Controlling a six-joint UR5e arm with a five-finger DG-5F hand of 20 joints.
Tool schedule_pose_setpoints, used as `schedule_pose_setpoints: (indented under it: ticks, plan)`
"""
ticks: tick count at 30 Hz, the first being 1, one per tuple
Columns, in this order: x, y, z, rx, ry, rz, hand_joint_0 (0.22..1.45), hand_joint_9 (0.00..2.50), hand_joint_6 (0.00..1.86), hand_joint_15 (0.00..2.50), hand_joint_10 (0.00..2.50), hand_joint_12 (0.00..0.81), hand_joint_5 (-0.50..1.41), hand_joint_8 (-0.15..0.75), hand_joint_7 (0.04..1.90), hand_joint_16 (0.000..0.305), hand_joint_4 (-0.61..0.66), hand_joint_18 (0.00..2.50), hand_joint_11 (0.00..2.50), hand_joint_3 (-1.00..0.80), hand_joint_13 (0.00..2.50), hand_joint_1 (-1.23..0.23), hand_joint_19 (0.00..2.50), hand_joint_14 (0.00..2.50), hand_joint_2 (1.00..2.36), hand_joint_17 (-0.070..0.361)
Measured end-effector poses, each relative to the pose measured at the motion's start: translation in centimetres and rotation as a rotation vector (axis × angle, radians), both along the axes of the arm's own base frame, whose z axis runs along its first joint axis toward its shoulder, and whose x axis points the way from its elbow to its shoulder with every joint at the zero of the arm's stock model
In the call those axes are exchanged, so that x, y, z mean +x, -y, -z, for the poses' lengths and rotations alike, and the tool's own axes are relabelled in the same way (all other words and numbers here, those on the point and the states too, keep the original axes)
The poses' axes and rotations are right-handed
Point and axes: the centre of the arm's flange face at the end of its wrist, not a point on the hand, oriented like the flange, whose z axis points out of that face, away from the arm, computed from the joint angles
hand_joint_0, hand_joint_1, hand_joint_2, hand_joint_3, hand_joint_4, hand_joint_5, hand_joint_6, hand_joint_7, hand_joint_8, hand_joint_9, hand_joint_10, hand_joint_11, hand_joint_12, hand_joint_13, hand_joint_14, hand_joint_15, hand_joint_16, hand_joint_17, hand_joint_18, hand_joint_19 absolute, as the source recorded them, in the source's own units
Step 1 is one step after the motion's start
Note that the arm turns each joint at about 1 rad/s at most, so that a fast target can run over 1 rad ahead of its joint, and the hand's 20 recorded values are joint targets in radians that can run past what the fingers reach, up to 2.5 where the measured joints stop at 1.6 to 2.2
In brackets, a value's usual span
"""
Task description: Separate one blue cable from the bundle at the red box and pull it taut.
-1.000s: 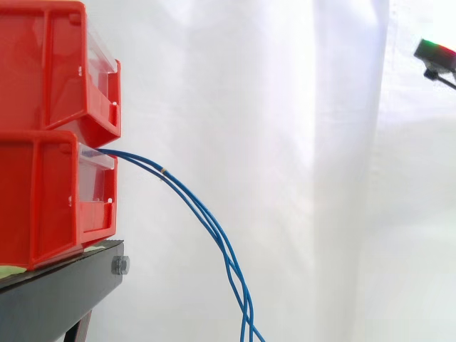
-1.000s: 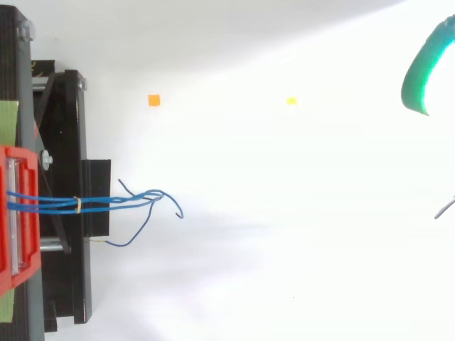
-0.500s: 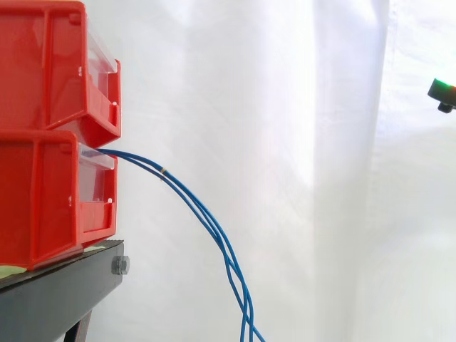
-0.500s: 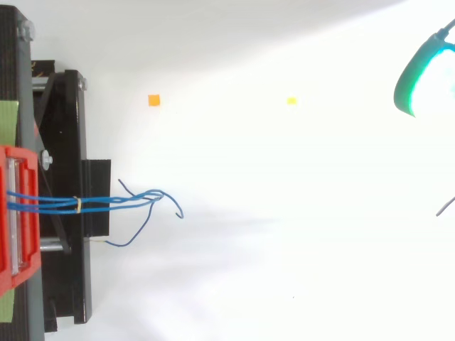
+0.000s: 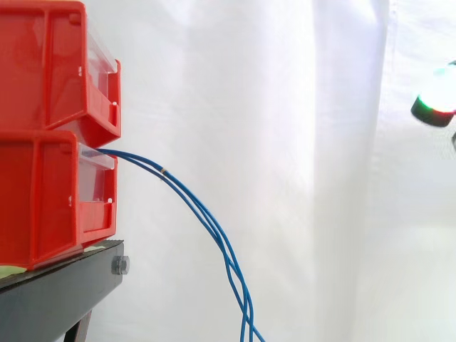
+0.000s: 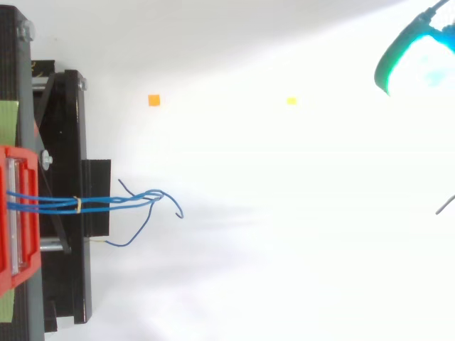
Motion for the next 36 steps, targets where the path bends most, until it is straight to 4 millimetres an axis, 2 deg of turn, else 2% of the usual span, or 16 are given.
schedule_pose_setpoints:
  ticks: [7,17,36]
  plan:
    - [1.5,-0.7,0.3,-0.024,0.061,0.007,0.56,0.73,0.5,0.34,0.02,0.349,-0.17,0.312,0.85,0.052,0.22,0.56,0.55,-0.44,0.61,-0.57,0.62,0.01,1.0,0.116]
    - [4.8,-1.9,4.0,0.023,0.095,0.003,0.57,0.74,0.5,0.34,0.02,0.352,-0.17,0.31,0.85,0.051,0.22,0.57,0.56,-0.43,0.62,-0.57,0.63,0.01,1.0,0.115]
    - [9.7,-2.7,7.4,0.009,0.072,0.033,0.57,0.75,0.5,0.35,0.02,0.353,-0.17,0.311,0.86,0.051,0.22,0.58,0.58,-0.44,0.62,-0.57,0.64,0.01,1.0,0.114]
